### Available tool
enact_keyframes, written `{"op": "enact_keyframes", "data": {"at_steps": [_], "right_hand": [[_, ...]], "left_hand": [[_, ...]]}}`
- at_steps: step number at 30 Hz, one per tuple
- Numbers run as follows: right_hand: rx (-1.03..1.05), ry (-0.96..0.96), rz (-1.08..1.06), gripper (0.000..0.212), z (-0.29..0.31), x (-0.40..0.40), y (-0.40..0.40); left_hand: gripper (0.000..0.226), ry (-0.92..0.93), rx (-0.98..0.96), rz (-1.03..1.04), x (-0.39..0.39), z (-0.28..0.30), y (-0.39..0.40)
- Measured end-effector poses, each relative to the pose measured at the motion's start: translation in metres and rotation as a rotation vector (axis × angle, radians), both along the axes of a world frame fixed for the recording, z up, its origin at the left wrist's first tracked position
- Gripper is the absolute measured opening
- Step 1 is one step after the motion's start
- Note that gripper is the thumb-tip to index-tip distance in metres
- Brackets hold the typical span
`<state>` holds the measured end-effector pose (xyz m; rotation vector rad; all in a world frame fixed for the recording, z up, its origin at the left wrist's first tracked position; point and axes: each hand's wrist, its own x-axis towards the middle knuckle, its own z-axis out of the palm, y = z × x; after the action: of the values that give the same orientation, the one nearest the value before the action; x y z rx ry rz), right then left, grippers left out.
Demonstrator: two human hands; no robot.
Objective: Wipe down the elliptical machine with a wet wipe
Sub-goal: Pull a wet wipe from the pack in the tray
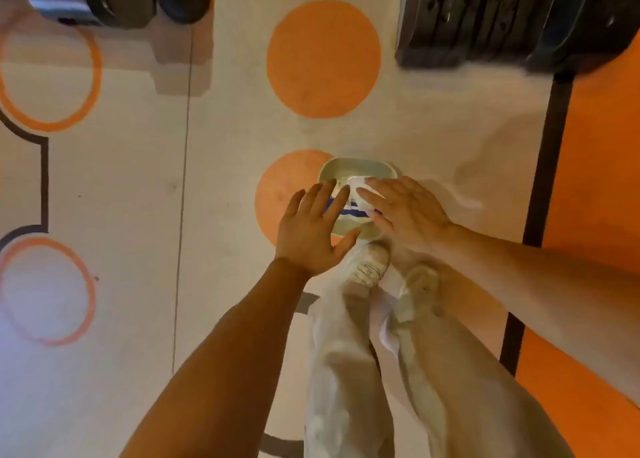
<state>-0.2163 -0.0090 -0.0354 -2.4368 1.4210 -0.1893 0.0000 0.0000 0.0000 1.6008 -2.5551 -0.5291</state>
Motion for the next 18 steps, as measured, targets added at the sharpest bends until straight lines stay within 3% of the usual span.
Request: {"op": "enact_keyframes", "data": {"at_steps": [10, 18], "right_hand": [[0.081, 0.088, -0.027, 0.039, -0.193, 0.021, 0.042], [0.146, 0.194, -0.11, 0.048, -0.267, 0.018, 0.023]], "left_hand": [[0.067, -0.023, 0.017, -0.012, 0.004, -0.189, 0.04], [0.062, -0.029, -0.077, 0.0, -0.009, -0.266, 0.026]]}}
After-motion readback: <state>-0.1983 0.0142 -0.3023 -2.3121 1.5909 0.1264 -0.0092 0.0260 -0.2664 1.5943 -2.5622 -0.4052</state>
